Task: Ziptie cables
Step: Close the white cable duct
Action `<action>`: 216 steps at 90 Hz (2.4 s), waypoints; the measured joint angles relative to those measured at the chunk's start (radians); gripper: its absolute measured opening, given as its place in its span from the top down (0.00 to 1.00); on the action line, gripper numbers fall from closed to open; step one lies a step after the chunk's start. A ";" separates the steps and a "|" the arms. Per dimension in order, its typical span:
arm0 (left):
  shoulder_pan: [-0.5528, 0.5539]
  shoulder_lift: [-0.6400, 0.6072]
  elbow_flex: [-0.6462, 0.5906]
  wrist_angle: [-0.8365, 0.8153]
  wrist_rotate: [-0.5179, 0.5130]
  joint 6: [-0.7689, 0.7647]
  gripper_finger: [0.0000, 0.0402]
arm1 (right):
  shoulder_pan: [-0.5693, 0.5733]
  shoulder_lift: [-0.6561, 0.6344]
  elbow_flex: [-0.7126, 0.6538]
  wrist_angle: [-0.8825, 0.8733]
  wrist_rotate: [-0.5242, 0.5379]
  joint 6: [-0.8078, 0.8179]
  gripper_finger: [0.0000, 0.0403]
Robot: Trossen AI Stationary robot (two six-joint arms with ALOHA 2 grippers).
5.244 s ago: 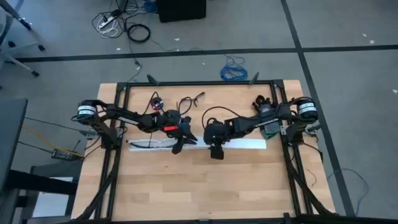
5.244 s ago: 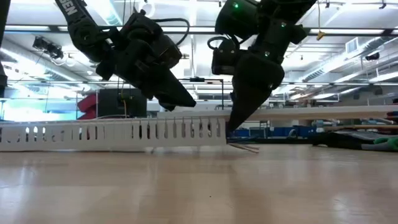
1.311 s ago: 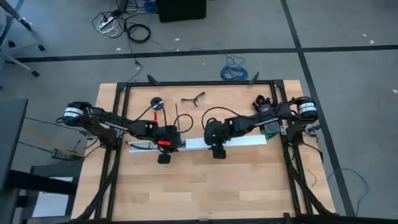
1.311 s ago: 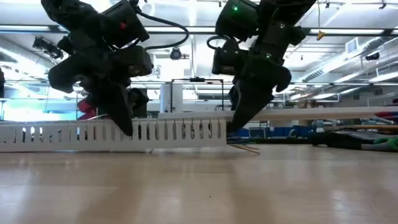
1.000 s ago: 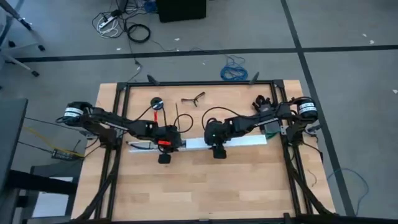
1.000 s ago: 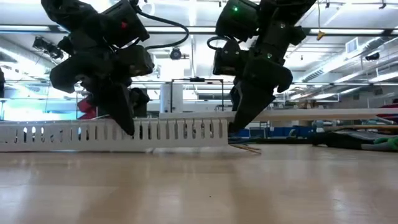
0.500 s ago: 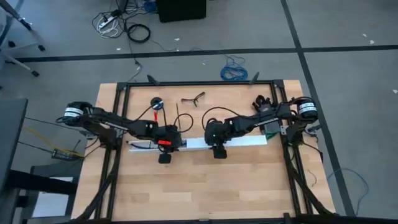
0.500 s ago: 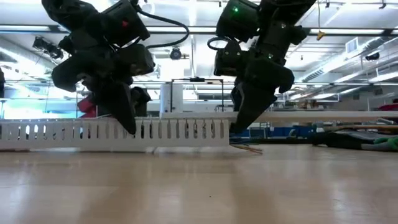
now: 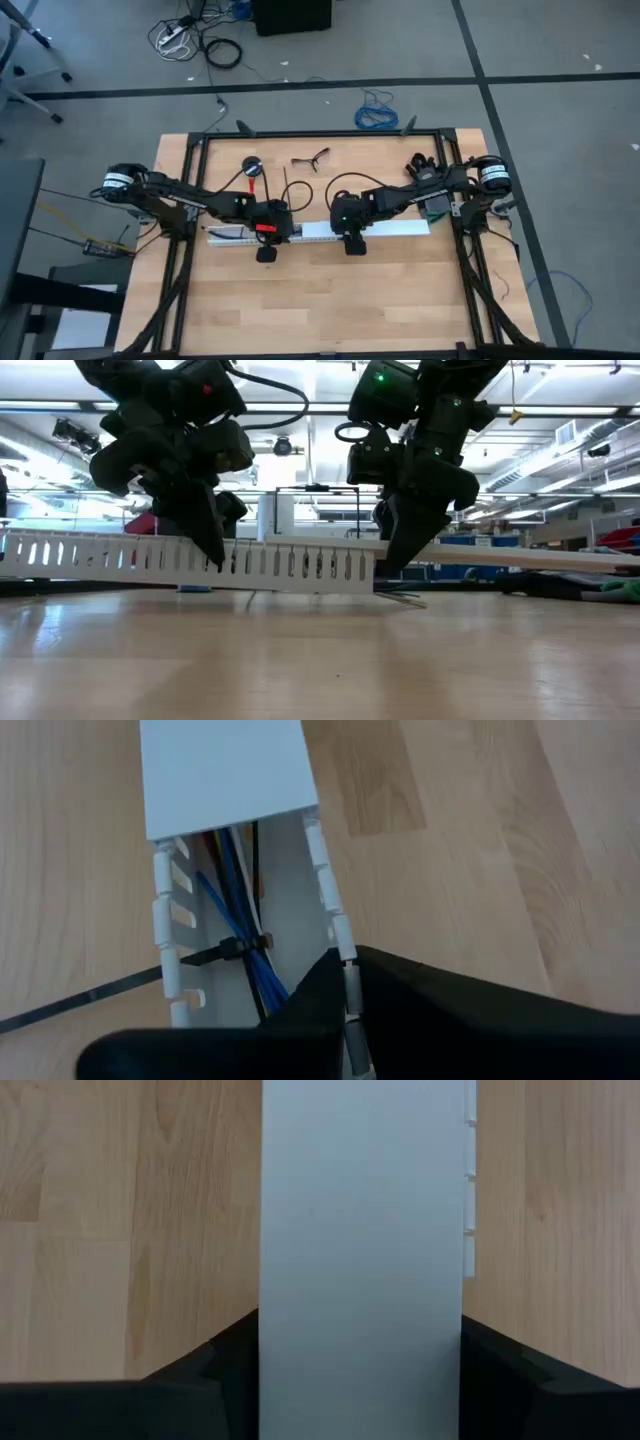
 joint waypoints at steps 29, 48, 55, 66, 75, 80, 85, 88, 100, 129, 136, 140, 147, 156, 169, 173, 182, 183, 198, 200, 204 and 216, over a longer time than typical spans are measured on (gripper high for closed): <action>0.018 0.000 0.000 0.003 0.028 -0.029 0.97 | 0.018 0.000 0.000 0.003 0.044 -0.012 0.43; 0.018 0.000 0.000 0.026 0.068 -0.033 0.97 | 0.018 0.000 0.000 0.000 0.042 -0.018 0.43; 0.019 0.000 0.000 0.029 0.069 -0.034 0.97 | 0.018 0.000 0.000 -0.002 0.043 -0.018 0.43; 0.019 0.000 0.000 0.030 0.070 -0.033 0.97 | 0.018 0.000 0.000 -0.002 0.043 -0.018 0.43; 0.019 0.000 0.000 0.036 0.069 -0.033 0.97 | 0.018 0.000 0.000 -0.003 0.044 -0.018 0.43; 0.019 0.000 0.000 0.040 0.069 -0.032 0.97 | 0.018 0.008 0.000 -0.001 0.044 -0.018 0.43; 0.019 0.000 0.000 0.046 0.068 -0.026 0.96 | 0.018 0.019 0.000 -0.002 0.044 -0.017 0.43; 0.019 0.000 0.000 0.051 0.067 -0.021 0.95 | 0.018 0.032 0.000 -0.003 0.044 -0.016 0.43; 0.019 -0.003 0.004 0.058 0.057 -0.015 0.87 | 0.019 0.072 0.006 0.029 0.026 -0.017 0.43; 0.019 -0.003 0.005 0.046 0.022 -0.023 0.63 | 0.024 0.086 0.008 0.072 -0.002 -0.031 0.43; 0.019 -0.003 0.020 0.029 0.022 -0.026 0.60 | 0.024 0.086 0.008 0.067 -0.003 -0.030 0.43; 0.019 -0.004 0.032 0.016 0.022 -0.026 0.59 | 0.024 0.086 0.008 0.066 -0.002 -0.029 0.43; 0.019 -0.009 0.053 -0.014 0.022 -0.023 0.59 | 0.024 0.086 0.008 0.065 -0.002 -0.031 0.43; 0.019 -0.011 0.065 -0.025 0.022 -0.020 0.59 | 0.024 0.085 0.008 0.064 -0.002 -0.032 0.43; 0.019 -0.011 0.068 -0.025 0.021 -0.006 0.59 | 0.024 0.086 0.008 0.063 -0.001 -0.032 0.44; 0.019 -0.011 0.068 -0.023 0.010 -0.006 0.59 | 0.024 0.086 0.008 0.063 -0.001 -0.032 0.44; 0.018 -0.011 0.068 -0.032 -0.002 -0.016 0.59 | 0.024 0.086 0.008 0.063 -0.001 -0.032 0.44; 0.018 -0.011 0.068 -0.033 -0.002 -0.018 0.59 | 0.024 0.086 0.008 0.063 -0.001 -0.032 0.44; 0.009 -0.011 0.067 -0.053 0.000 -0.073 0.59 | 0.023 0.086 0.007 0.062 -0.001 -0.032 0.44; 0.007 -0.011 0.067 -0.052 0.005 -0.078 0.59 | 0.023 0.086 0.007 0.062 -0.001 -0.032 0.44; 0.002 -0.011 0.067 -0.051 0.012 -0.095 0.59 | 0.023 0.086 0.007 0.062 -0.001 -0.032 0.44; -0.009 -0.011 0.067 -0.058 -0.055 -0.102 0.57 | 0.023 0.086 0.007 0.063 -0.001 -0.032 0.44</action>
